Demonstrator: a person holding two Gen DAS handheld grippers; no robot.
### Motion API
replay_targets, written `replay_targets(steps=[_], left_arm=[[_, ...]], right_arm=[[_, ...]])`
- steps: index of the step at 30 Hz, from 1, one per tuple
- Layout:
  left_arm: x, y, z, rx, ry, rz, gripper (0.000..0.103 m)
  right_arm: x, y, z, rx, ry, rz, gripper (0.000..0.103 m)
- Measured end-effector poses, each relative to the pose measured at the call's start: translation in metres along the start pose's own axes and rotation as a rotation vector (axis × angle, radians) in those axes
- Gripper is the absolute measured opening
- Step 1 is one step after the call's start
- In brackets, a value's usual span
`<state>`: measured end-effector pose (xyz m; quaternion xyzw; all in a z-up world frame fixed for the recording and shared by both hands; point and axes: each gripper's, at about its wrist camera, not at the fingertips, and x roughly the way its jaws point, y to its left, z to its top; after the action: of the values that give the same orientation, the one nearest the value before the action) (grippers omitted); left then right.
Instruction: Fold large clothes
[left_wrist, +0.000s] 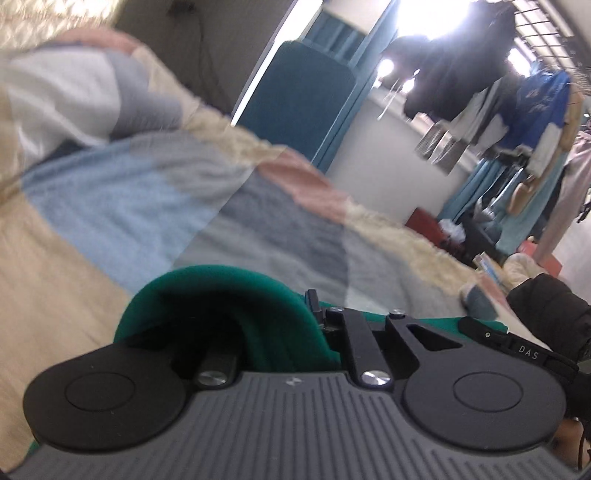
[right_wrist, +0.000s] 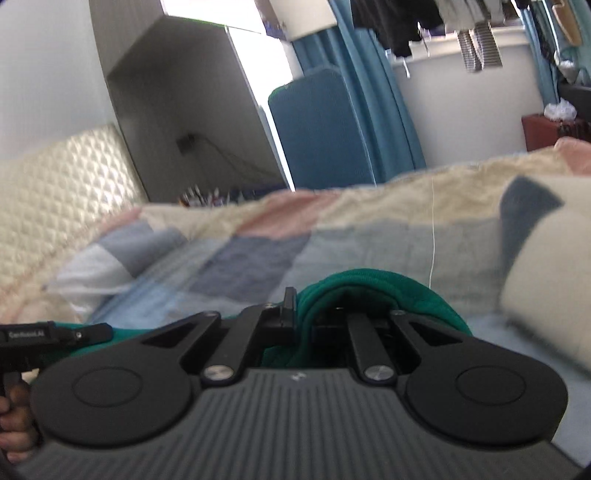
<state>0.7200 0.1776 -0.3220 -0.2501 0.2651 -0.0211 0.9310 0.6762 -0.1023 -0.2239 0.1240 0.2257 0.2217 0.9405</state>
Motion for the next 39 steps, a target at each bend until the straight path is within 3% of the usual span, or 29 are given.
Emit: replay_targets(steps=[7, 8, 10, 13, 14, 15, 16, 23, 30, 39], left_arm=[[-0.055, -0.037, 0.016, -0.004, 0.023, 0.020, 0.014], [-0.083, -0.048, 0.016, -0.001, 0.018, 0.016, 0.014], [-0.112, -0.059, 0.017, 0.004, 0.017, 0.012, 0.026], [-0.144, -0.069, 0.017, -0.003, -0.011, -0.047, 0.056], [-0.153, -0.072, 0.016, 0.004, -0.027, -0.050, 0.058], [-0.163, -0.076, 0.016, 0.016, -0.037, -0.036, 0.058], [-0.172, -0.079, 0.015, 0.025, -0.045, -0.021, 0.058], [-0.264, -0.114, 0.005, 0.116, -0.111, 0.003, 0.058], [-0.381, -0.160, -0.016, 0.190, -0.153, -0.004, 0.058], [-0.506, -0.189, -0.073, 0.218, -0.168, -0.011, 0.058]], right_arm=[[0.012, 0.001, 0.004, 0.016, 0.120, -0.051, 0.011], [0.010, 0.002, 0.004, 0.013, 0.116, -0.054, 0.011], [0.003, 0.004, 0.002, 0.007, 0.095, -0.048, 0.012], [-0.016, 0.009, 0.001, 0.004, 0.068, -0.050, 0.017], [-0.025, 0.012, 0.001, -0.002, 0.052, -0.058, 0.029], [-0.034, 0.014, 0.001, -0.006, 0.038, -0.056, 0.044], [-0.044, 0.016, 0.001, -0.008, 0.029, -0.046, 0.048], [-0.133, 0.047, 0.002, -0.083, -0.018, -0.043, 0.048], [-0.238, 0.087, 0.013, -0.152, -0.046, -0.025, 0.048], [-0.350, 0.137, -0.009, -0.186, -0.071, 0.008, 0.048]])
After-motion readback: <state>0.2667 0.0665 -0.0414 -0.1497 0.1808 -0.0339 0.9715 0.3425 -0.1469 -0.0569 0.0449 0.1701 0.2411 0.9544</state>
